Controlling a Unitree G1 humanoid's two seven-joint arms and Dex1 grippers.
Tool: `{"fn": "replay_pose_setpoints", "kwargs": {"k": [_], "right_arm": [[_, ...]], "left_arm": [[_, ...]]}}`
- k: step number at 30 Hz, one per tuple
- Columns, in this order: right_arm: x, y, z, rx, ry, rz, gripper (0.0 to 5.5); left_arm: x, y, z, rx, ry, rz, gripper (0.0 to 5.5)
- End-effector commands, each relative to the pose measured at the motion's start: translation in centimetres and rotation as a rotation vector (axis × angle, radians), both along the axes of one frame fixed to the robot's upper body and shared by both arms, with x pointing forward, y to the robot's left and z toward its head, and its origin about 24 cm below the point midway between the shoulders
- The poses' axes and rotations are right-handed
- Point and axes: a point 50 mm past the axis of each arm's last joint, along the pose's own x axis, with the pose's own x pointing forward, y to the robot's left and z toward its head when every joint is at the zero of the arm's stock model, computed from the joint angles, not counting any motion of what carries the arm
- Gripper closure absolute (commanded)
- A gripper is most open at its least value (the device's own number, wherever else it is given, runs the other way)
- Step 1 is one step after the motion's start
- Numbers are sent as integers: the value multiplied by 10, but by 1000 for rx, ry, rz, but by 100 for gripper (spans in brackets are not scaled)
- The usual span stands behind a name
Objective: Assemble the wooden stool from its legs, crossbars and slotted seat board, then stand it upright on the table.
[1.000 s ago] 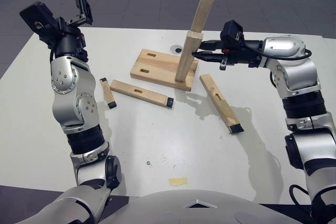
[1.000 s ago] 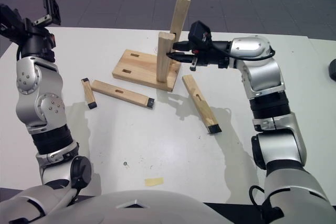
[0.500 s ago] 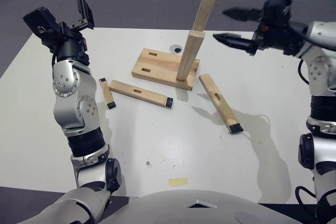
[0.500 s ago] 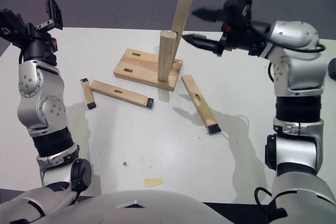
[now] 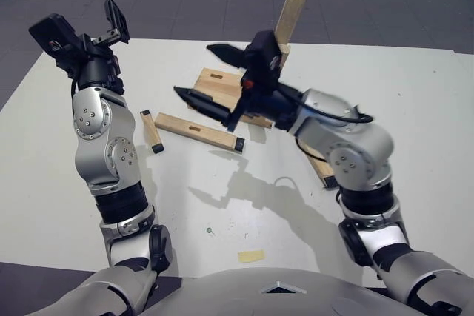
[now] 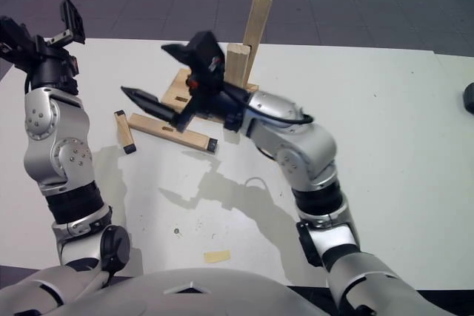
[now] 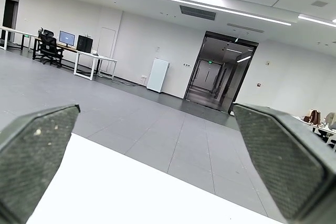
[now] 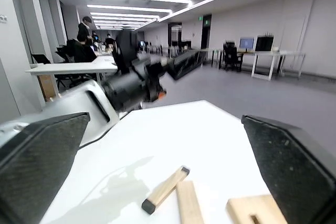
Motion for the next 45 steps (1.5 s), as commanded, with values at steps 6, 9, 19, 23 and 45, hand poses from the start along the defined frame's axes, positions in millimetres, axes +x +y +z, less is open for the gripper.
{"fn": "replay_pose_setpoints", "kwargs": {"k": [6,9,19,23,45], "right_arm": [[31,40,-47,-30,155,-222,12],[46,36,-53,-48,126,-354,12],[71,-4,-60,-98,78,-639,12],[74,-35,-55,-115,84,-732,12],[71,3,-83,-373,331,-587,12]], "left_arm": [[3,-9,-5,-15,23,-23,10],[4,-13,-5,-18,23,-35,10],[4,-14,-5,-17,24,-38,10],[3,-14,-6,-14,28,-39,10],[4,-12,-1,-10,27,-38,10]]}}
